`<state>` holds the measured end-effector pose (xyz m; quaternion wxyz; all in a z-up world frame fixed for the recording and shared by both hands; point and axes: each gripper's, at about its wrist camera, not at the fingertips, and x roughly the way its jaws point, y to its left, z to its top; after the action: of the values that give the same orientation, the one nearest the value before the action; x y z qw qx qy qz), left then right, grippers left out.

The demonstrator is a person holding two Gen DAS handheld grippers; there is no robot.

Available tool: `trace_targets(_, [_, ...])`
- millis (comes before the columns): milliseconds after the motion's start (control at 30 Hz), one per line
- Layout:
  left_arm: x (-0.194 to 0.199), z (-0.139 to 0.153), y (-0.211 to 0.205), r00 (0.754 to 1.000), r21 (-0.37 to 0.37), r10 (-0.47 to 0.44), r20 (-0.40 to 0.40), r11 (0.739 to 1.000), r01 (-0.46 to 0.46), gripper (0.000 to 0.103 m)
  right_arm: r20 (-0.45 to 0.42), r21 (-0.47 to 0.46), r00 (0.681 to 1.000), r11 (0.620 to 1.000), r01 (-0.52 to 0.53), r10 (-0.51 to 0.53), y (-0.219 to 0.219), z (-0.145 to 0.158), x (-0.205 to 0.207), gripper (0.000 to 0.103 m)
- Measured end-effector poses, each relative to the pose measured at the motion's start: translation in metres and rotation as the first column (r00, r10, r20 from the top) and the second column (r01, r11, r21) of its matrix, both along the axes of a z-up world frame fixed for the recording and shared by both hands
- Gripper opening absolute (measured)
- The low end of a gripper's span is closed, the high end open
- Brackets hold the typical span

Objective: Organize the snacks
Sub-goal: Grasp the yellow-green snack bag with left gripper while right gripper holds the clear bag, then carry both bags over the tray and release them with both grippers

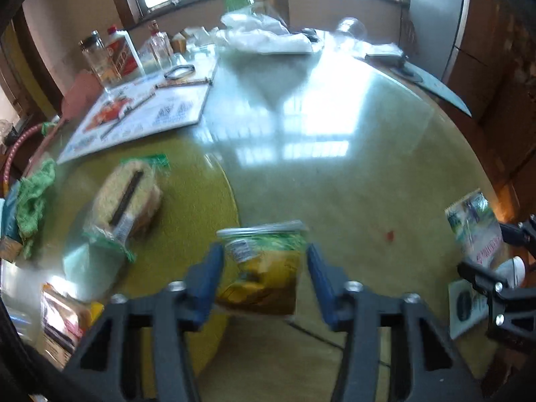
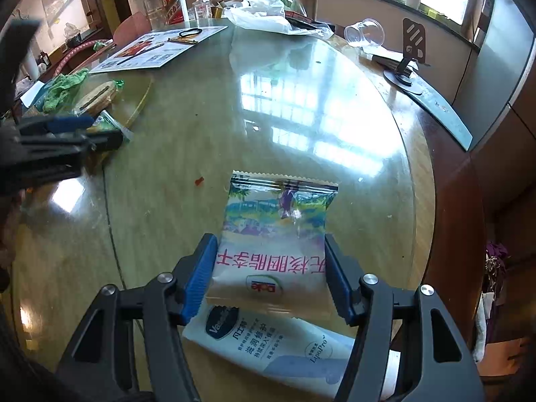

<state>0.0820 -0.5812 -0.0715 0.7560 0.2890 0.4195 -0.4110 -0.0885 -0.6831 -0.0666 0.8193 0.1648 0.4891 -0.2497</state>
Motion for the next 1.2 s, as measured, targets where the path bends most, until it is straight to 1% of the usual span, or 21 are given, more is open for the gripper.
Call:
trace_targets(100, [-0.002, 0.002, 0.018, 0.998, -0.052, 0.051, -0.041, 0.997, -0.053, 0.036, 0.0, 0.002, 1.0, 1.0, -0.002, 0.002, 0.003, 0.0, -0.001, 0.064])
trace_targets(167, [-0.006, 0.004, 0.032, 0.993, -0.098, 0.09, -0.074, 0.99, -0.097, 0.034, 0.005, -0.004, 1.0, 1.0, 0.001, -0.001, 0.006, 0.0, -0.001, 0.064])
trace_targets(200, [-0.01, 0.005, 0.043, 0.988, -0.118, 0.113, -0.103, 0.985, -0.125, 0.033, 0.011, -0.006, 1.0, 1.0, -0.003, 0.003, 0.009, 0.0, -0.002, 0.064])
trace_targets(233, [-0.013, 0.006, 0.05, 0.984, -0.13, 0.13, -0.121, 0.981, -0.146, 0.033, 0.015, -0.008, 1.0, 1.0, -0.009, 0.01, 0.012, 0.001, -0.002, 0.064])
trace_targets(300, [-0.026, 0.009, 0.074, 0.972, -0.169, 0.176, -0.157, 0.965, -0.202, 0.032, 0.019, -0.009, 0.999, 1.0, -0.029, 0.029, 0.022, 0.001, -0.003, 0.063])
trace_targets(400, [-0.054, 0.016, 0.111, 0.962, -0.206, 0.221, -0.159, 0.946, -0.252, 0.032, 0.03, -0.018, 0.996, 0.997, -0.08, 0.081, 0.045, 0.002, -0.006, 0.062])
trace_targets(500, [-0.086, 0.018, 0.162, 0.94, -0.273, 0.239, -0.242, 0.913, -0.302, 0.032, 0.046, -0.028, 0.99, 0.991, -0.133, 0.135, 0.074, 0.002, -0.013, 0.062])
trace_targets(567, [-0.097, 0.016, 0.188, 0.929, -0.29, 0.25, -0.275, 0.899, -0.328, 0.032, 0.042, -0.037, 0.984, 0.984, -0.172, 0.174, 0.1, 0.003, -0.018, 0.062])
trace_targets(633, [-0.11, 0.017, 0.214, 0.921, -0.295, 0.275, -0.276, 0.888, -0.354, 0.032, 0.05, -0.04, 0.972, 0.973, -0.227, 0.229, 0.127, 0.003, -0.023, 0.062])
trace_targets(733, [-0.119, 0.026, 0.249, 0.908, -0.338, 0.301, -0.291, 0.856, -0.392, 0.032, 0.06, -0.043, 0.958, 0.96, -0.278, 0.28, 0.163, 0.004, -0.027, 0.061])
trace_targets(800, [-0.125, 0.037, 0.272, 0.907, -0.363, 0.319, -0.275, 0.839, -0.405, 0.032, 0.066, -0.044, 0.952, 0.954, -0.298, 0.3, 0.184, 0.003, -0.025, 0.059])
trace_targets(867, [-0.127, 0.045, 0.289, 0.909, -0.38, 0.332, -0.252, 0.83, -0.408, 0.032, 0.077, -0.04, 0.944, 0.947, -0.319, 0.321, 0.204, 0.004, -0.02, 0.057])
trace_targets(933, [-0.126, 0.053, 0.307, 0.905, -0.396, 0.342, -0.252, 0.817, -0.419, 0.032, 0.092, -0.026, 0.936, 0.941, -0.338, 0.339, 0.221, 0.004, -0.013, 0.055])
trace_targets(1000, [-0.12, 0.061, 0.331, 0.894, -0.415, 0.367, -0.256, 0.794, -0.445, 0.032, 0.122, 0.014, 0.926, 0.933, -0.361, 0.357, 0.234, 0.006, -0.005, 0.053])
trace_targets(1067, [-0.116, 0.066, 0.355, 0.881, -0.434, 0.386, -0.273, 0.768, -0.471, 0.032, 0.13, 0.027, 0.924, 0.931, -0.365, 0.359, 0.245, 0.008, 0.005, 0.051])
trace_targets(1133, [-0.111, 0.074, 0.379, 0.868, -0.461, 0.411, -0.279, 0.735, -0.497, 0.032, 0.157, 0.06, 0.917, 0.923, -0.38, 0.367, 0.252, 0.013, 0.012, 0.049])
trace_targets(1200, [-0.108, 0.082, 0.403, 0.861, -0.51, 0.44, -0.256, 0.695, -0.507, 0.032, 0.194, 0.083, 0.901, 0.909, -0.409, 0.388, 0.264, 0.024, 0.02, 0.049])
